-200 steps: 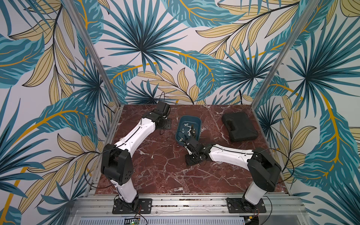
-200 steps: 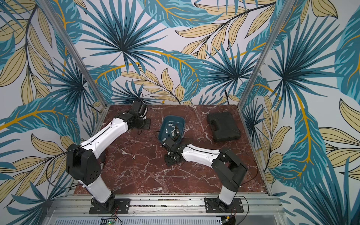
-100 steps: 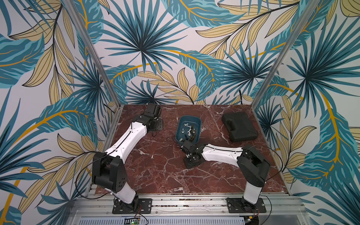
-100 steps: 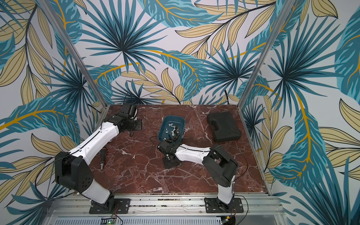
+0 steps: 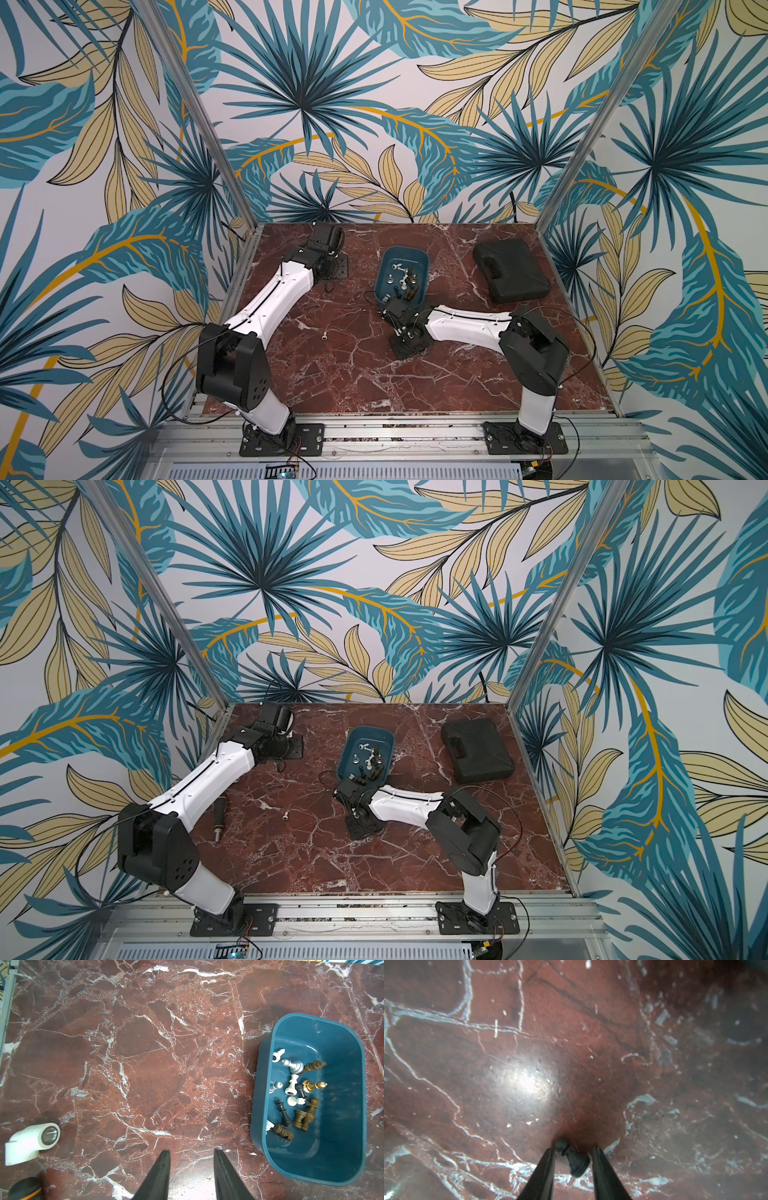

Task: Put the chess pieces into the storage box
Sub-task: Pick up the chess piece at the center of the board.

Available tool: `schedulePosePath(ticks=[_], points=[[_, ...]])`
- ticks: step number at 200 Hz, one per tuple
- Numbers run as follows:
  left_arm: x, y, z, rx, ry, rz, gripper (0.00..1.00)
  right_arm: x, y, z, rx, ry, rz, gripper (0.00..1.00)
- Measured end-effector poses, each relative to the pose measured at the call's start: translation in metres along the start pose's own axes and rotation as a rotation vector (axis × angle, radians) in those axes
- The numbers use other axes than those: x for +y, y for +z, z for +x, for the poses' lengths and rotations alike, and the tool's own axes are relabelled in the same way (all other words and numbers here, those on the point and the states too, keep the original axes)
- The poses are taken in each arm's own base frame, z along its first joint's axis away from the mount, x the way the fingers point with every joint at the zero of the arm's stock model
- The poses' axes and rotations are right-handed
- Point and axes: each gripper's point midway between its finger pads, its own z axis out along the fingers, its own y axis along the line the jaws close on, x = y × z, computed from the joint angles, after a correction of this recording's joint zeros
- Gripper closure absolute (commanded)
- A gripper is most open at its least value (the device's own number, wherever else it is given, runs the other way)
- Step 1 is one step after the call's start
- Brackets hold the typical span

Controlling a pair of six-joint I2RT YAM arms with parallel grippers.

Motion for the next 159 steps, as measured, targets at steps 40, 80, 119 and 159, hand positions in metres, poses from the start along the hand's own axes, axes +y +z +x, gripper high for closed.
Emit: schedulePosePath(ticks=[40, 80, 119, 159], points=[[0.000, 0.000, 0.001, 0.002, 0.002, -0.001, 0.61, 0.000, 0.001, 0.000, 0.008, -0.024, 0.007, 0.70], [0.003, -0.004, 0.009, 0.011, -0.001, -0.004, 0.61, -0.001, 0.001, 0.001, 0.010, -0.042, 0.011, 0.78], [0.015, -0.016, 0.042, 0.050, -0.038, -0.014, 0.61, -0.002, -0.008, -0.001, 0.000, -0.057, 0.008, 0.80], [0.039, -0.002, 0.122, 0.228, -0.088, -0.085, 0.60, -0.003, -0.068, -0.058, -0.173, -0.025, -0.056, 0.80]])
